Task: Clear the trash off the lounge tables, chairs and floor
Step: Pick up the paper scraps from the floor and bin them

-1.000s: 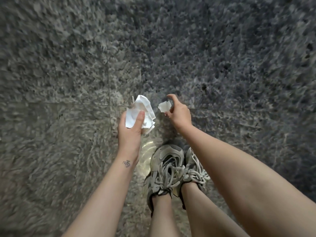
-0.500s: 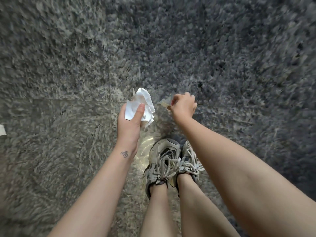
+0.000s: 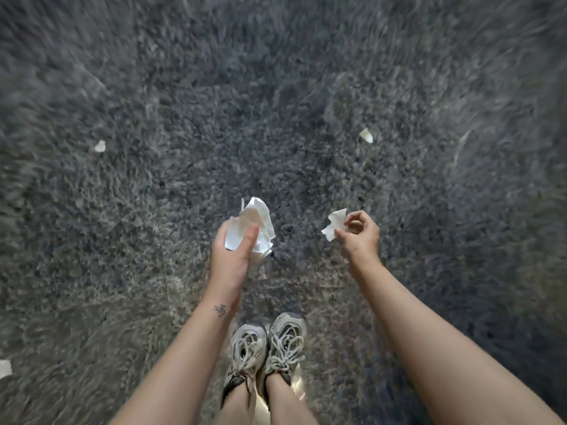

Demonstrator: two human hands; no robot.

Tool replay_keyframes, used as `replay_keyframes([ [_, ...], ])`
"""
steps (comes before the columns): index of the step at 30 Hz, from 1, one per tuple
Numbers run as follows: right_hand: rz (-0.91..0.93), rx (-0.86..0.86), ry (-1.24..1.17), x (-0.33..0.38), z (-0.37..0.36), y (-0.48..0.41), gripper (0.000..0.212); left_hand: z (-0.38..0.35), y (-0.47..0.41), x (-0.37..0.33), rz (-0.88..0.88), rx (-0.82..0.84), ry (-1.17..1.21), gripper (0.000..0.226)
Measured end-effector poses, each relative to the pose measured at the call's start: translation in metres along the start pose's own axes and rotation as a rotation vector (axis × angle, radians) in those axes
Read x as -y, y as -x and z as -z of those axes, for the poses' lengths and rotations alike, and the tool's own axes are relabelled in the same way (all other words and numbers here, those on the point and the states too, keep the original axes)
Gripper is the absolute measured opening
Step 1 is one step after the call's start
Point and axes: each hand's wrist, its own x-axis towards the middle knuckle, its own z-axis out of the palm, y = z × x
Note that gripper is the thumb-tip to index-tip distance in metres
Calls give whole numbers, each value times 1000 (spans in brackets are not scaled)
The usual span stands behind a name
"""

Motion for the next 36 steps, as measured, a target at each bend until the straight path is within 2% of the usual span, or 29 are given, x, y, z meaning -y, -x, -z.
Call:
replay_keyframes([
  [3,-13,20,-109,36,26,-25,25,-36,-11,-31,-48,40,4,33],
  [6,-19,6,-148,60,41,-58,12,-68,-31,-49,-80,64,-9,16],
  [8,-29,-8,-140,73,47,-93,8,-89,-53,-58,-82,70,-32,8],
  [11,-41,-62,-75,79,49,-139,1,-115,-88,-69,-66,87,-28,9],
  [18,-125,-175,145,82,34,-263,16,-164,-199,-90,-33,113,-94,16],
  [21,-149,-136,229,75,19,-311,25,-171,-239,-83,-36,129,-143,12],
  [24,-170,-105,316,63,3,-356,20,-177,-272,-67,-15,143,-156,10],
  [28,-191,-95,335,37,-18,-405,10,-188,-308,-34,28,134,-165,20],
  [32,-232,-112,369,1,-37,-435,29,-196,-332,0,68,94,-153,12],
  [36,-234,-172,473,-10,-52,-439,18,-198,-336,14,57,61,-171,11],
])
